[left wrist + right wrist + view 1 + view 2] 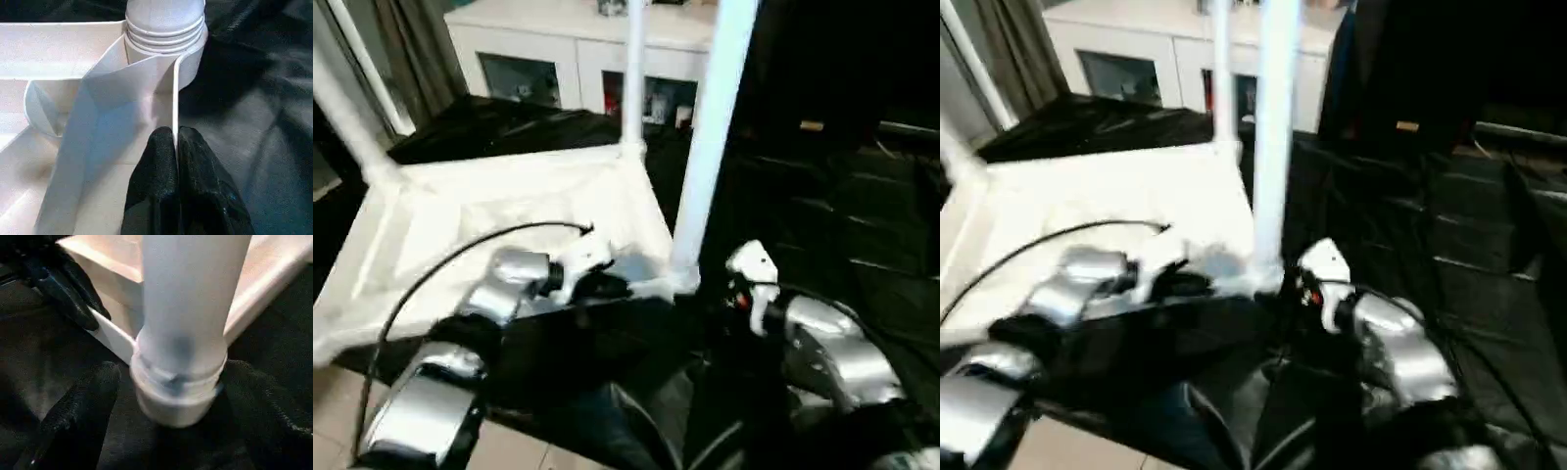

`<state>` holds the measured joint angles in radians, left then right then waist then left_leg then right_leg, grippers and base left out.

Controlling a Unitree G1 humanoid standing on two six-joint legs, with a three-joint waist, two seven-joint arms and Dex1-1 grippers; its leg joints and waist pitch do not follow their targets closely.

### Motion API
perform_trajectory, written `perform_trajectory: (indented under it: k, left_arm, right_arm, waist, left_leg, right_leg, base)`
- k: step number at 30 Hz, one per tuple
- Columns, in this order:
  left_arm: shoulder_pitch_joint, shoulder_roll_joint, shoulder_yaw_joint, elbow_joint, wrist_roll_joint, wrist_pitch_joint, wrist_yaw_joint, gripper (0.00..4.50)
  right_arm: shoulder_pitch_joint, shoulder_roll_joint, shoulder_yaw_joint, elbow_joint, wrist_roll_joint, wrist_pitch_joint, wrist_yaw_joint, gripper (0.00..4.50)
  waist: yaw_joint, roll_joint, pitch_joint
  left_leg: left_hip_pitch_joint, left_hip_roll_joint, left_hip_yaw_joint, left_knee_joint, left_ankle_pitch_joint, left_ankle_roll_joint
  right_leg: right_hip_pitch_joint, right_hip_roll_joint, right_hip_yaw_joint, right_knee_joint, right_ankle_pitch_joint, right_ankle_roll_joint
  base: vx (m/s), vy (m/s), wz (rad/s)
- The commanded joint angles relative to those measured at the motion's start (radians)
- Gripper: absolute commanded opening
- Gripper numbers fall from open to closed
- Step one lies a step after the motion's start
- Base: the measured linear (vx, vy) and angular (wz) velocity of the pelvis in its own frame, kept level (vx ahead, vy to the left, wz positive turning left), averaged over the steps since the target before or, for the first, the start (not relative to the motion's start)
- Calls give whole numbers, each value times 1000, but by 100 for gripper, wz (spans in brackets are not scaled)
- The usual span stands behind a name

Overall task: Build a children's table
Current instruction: Rotate leg to tighten

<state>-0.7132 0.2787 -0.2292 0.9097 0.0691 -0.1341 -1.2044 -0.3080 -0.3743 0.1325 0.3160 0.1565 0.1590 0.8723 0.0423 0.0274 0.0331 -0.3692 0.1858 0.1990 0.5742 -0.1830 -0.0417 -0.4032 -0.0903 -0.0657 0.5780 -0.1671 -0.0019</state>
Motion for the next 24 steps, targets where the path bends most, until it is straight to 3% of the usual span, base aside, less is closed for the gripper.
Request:
perform_trajectory:
  k: [1,3,5,6,11,12,19,24]
  left_arm:
    - [18,-14,0,-30,-56,4,-60,0]
    - [23,-11,2,-41,-62,12,-70,0]
    - [25,-10,4,-45,-63,14,-73,0]
    - [26,-10,4,-47,-63,13,-72,0]
    - [32,-11,7,-57,-61,18,-72,0]
    - [33,-11,7,-59,-61,19,-73,0]
    - [44,-10,11,-75,-53,30,-77,0]
    - [55,-9,9,-89,-56,41,-85,0]
  right_arm:
    - [-11,5,33,-36,24,7,48,360]
    - [-15,9,36,-34,32,10,62,360]
    - [-16,18,40,-35,34,15,72,360]
    - [-16,23,43,-35,33,17,76,360]
    - [-13,32,48,-33,43,27,89,360]
    - [-13,33,48,-33,43,27,89,336]
    - [-13,40,33,-13,46,25,83,290]
    - [-10,44,32,-18,52,26,82,274]
  waist:
    - [7,-13,-54]
    - [11,-19,-53]
    - [15,-17,-51]
    - [17,-22,-51]
    - [20,-19,-52]
    - [20,-19,-52]
    - [19,-18,-51]
    - [19,-18,-52]
  left_leg:
    - [9,49,-15,-59,-200,91]
    - [10,50,-14,-61,-210,83]
    - [13,51,-14,-62,-224,72]
    - [13,50,-15,-63,-226,64]
    - [12,50,-15,-63,-209,62]
    - [12,49,-15,-62,-205,64]
    - [13,48,-15,-63,-219,56]
    - [12,49,-16,-62,-205,60]
  right_leg:
    - [48,-56,38,-58,-191,-256]
    - [47,-58,38,-58,-207,-254]
    - [45,-60,40,-62,-238,-244]
    - [45,-60,41,-62,-245,-237]
    - [46,-61,41,-59,-224,-235]
    - [46,-60,41,-58,-217,-236]
    - [46,-60,41,-61,-244,-229]
    - [47,-60,41,-59,-225,-231]
  base:
    - [0,0,0]
    - [0,0,0]
    - [0,0,0]
    - [0,0,0]
    - [0,0,0]
    - [0,0,0]
    - [0,0,0]
    - [0,0,0]
